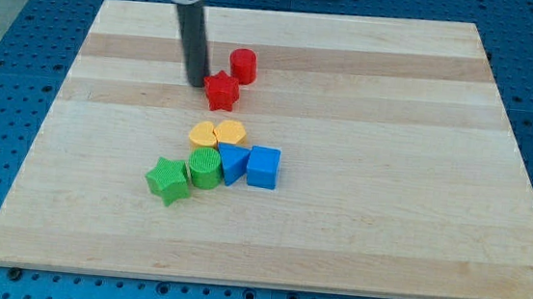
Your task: Place the green circle at the bottom center of the board
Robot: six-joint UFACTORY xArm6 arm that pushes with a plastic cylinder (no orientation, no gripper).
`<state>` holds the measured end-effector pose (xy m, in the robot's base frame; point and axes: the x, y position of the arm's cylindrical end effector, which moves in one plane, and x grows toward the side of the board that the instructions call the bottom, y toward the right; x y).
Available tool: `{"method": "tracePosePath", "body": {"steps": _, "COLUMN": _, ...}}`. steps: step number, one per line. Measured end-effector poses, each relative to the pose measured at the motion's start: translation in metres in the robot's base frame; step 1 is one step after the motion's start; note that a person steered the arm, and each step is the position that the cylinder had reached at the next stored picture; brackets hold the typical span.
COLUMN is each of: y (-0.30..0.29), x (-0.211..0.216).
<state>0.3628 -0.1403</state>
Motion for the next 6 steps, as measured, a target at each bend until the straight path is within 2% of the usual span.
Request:
{"method": "tracePosePath", "body": {"steps": 1, "y": -0.054, "x": 0.050}}
{"method": "tracePosePath", "body": {"steps": 2, "y": -0.029, "x": 0.133}}
{"method": "tracePosePath", "body": {"steps": 4, "y": -0.029, "x": 0.135}}
{"method": "tracePosePath", "body": {"steps": 6, "y": 0.010, "x": 0.124}}
